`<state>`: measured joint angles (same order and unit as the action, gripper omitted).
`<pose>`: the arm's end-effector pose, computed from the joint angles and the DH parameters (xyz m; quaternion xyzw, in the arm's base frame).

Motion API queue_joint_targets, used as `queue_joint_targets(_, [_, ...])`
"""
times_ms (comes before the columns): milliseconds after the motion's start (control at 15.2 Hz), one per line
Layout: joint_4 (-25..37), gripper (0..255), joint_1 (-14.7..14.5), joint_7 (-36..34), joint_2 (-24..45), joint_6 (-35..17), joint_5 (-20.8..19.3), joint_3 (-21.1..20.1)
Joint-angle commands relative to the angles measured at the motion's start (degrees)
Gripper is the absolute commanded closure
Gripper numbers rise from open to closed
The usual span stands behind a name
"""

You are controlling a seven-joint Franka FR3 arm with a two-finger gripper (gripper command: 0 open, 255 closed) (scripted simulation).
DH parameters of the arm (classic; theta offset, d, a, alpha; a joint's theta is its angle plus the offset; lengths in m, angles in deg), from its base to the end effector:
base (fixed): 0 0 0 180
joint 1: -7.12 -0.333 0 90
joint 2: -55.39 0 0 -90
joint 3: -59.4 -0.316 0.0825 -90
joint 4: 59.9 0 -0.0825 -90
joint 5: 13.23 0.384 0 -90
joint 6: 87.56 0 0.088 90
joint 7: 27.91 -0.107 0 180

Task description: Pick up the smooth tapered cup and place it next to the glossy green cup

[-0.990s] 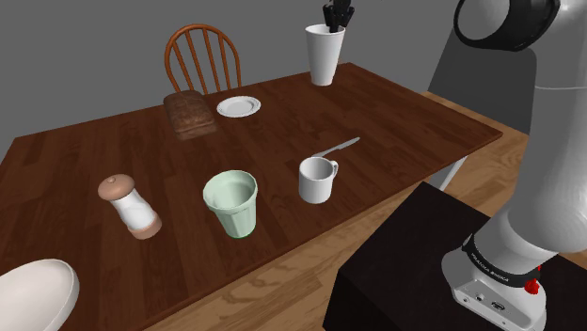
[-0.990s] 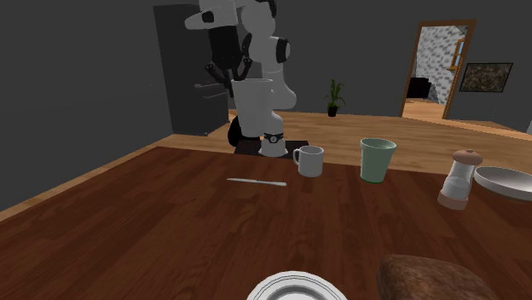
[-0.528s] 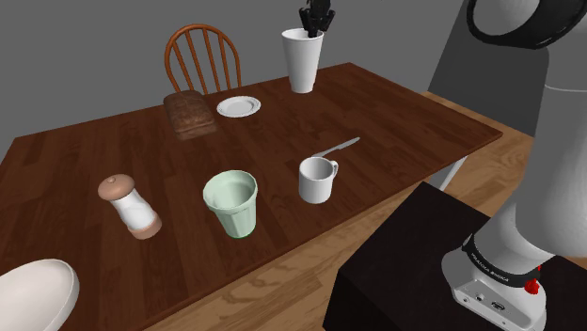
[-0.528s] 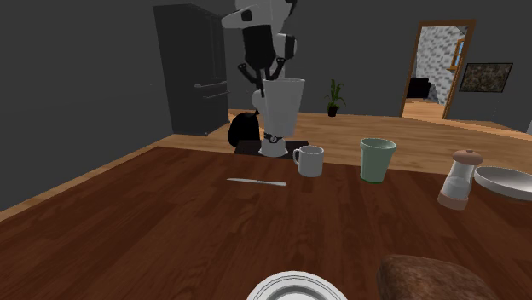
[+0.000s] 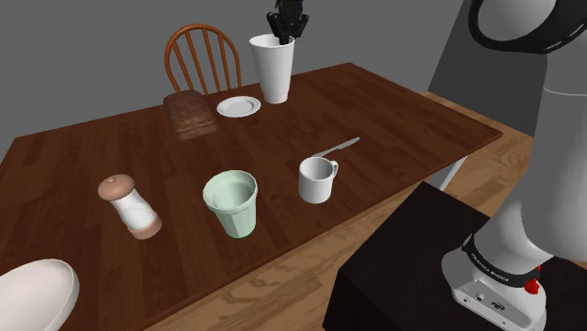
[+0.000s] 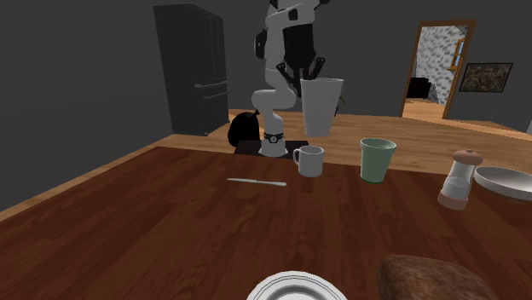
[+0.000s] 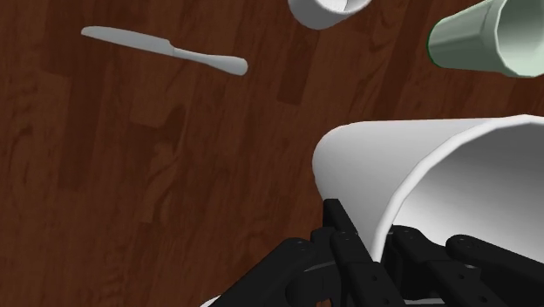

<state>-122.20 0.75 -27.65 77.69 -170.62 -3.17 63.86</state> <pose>0.6538 0.0541 0.6048 -0.9968 -0.0311 0.0142 0.0722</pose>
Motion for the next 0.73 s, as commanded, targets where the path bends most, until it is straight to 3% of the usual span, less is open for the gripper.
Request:
queue_joint_targets(0, [1.06, 255, -1.9, -2.72, 0.69, -0.09, -0.19, -0.78])
queue_joint_targets(396, [8.62, 255, -7.03, -10.02, 5.61, 1.47, -0.73, -2.76])
queue_joint_targets(660, [20.58, 255, -10.7, -15.39, 12.94, 5.35, -1.16, -3.97])
